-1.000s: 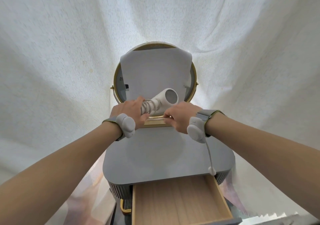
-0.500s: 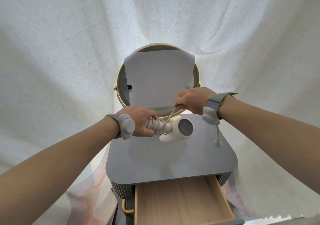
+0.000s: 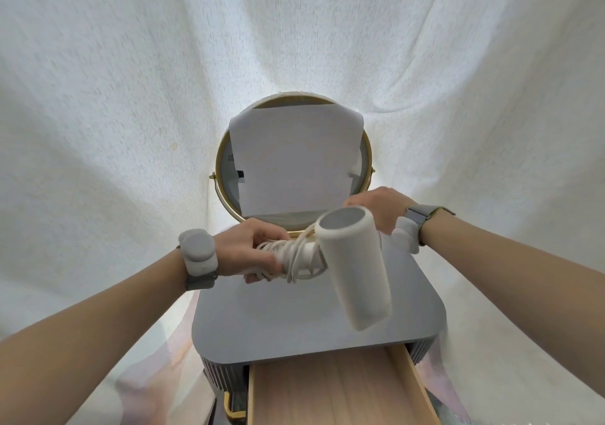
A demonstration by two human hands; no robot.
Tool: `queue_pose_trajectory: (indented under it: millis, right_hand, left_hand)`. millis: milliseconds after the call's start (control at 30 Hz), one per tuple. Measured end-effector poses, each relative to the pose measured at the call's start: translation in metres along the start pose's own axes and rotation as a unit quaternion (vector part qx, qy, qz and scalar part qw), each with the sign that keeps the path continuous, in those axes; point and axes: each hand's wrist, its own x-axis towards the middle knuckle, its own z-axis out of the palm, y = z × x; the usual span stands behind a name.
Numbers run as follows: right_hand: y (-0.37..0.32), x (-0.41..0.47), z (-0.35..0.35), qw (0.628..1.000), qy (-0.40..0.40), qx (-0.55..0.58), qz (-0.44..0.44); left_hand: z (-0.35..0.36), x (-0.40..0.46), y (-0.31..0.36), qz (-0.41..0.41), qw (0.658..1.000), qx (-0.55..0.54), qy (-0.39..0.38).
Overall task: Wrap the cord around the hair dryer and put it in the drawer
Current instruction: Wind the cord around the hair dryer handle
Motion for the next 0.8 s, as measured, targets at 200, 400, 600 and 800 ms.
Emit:
queue_pose_trajectory:
  millis: [200, 400, 600, 800]
  right_hand:
    - [-0.002, 0.006, 0.008, 0.994, -0.065, -0.015, 0.085]
    - [-0.016, 0.001, 0.020, 0.996, -0.013, 0.084, 0.004]
    - [-0.055, -0.009, 0.022, 0.996, -0.020, 0.068, -0.052]
    - [-0.077, -0.007, 0.015, 0.997, -0.018, 0.040, -0.071]
  left_hand:
    - [-0.005, 0.003, -0.002, 0.034, 0.979, -0.187, 0.079]
    - [0.000, 0.016, 0.000, 0.081, 0.935, -0.301, 0.169]
    - [0.011, 0.035, 0.007, 0.060, 0.912, -0.183, 0.363]
    - [0.011, 0.049, 0.006, 0.013, 0.885, -0.027, 0.465]
